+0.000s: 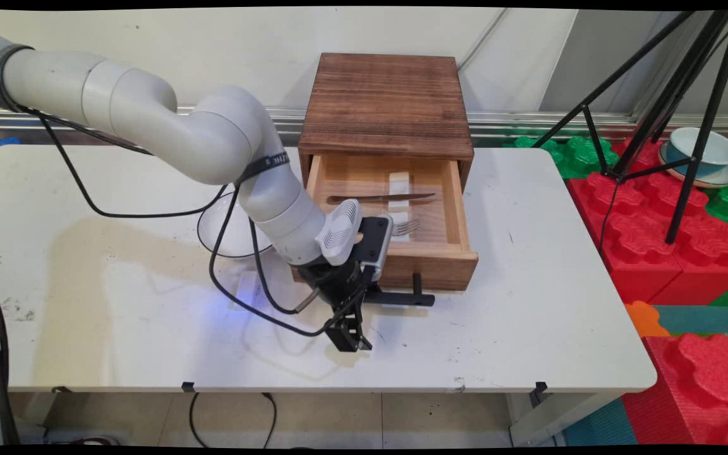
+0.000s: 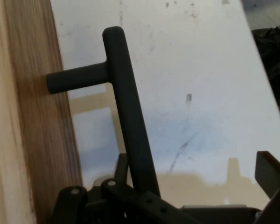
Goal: Open the drawer
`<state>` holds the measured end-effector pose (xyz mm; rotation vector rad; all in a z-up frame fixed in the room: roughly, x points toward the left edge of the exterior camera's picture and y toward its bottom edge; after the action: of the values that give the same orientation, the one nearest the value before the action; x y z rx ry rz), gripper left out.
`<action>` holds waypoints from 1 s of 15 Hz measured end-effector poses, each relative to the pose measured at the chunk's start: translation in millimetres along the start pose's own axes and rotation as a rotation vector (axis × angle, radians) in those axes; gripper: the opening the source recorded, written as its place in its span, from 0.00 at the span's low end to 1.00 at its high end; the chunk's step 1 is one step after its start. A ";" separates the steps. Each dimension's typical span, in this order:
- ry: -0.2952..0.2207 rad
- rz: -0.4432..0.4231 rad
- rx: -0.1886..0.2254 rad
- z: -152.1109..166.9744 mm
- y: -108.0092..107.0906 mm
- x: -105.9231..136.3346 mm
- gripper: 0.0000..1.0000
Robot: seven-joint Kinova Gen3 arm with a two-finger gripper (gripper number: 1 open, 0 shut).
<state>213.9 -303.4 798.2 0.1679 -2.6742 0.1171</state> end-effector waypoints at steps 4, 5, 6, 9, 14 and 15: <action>0.007 0.001 -0.009 0.3 10.4 2.1 1.00; 0.009 0.002 -0.011 0.3 13.0 2.6 1.00; 0.011 0.003 -0.012 0.2 15.1 3.1 1.00; 0.017 0.008 -0.012 0.0 20.5 4.3 1.00; 0.025 0.018 -0.009 -0.8 26.4 5.2 1.00; 0.025 0.020 -0.008 -0.9 27.0 5.5 1.00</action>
<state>205.8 -277.1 800.0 0.1359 -2.6511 0.1136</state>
